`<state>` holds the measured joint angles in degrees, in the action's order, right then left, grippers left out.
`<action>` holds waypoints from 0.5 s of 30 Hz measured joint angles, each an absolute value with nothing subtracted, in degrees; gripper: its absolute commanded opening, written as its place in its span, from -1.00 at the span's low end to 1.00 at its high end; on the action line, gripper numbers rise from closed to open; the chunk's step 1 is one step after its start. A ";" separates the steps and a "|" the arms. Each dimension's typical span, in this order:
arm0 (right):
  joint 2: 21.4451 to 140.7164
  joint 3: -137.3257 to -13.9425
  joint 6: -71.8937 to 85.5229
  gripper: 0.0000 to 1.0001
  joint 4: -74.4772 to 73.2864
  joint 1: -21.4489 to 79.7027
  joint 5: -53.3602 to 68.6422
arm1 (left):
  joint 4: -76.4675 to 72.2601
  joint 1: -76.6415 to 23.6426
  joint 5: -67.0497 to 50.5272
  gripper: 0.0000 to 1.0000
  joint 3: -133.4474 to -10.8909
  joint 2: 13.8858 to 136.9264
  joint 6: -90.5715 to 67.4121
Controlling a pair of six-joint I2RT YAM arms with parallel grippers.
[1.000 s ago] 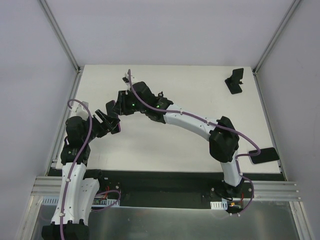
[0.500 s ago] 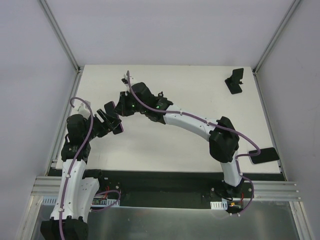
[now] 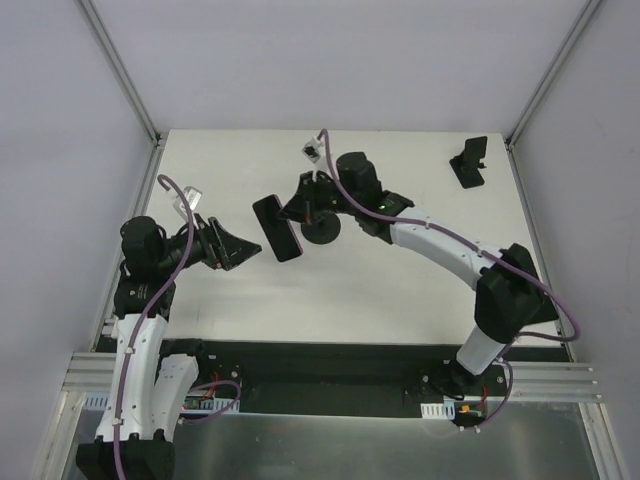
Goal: Place the phone on the phone stand
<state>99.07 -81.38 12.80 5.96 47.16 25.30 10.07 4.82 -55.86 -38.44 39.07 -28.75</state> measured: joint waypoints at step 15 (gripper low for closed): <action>83.24 -66.08 4.40 -0.99 14.39 36.10 52.25 | 7.16 -0.27 -63.42 0.71 -51.79 51.55 -21.61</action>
<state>83.24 -66.08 4.40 14.39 36.10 52.25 7.16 -0.27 -63.42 -51.79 51.55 -21.61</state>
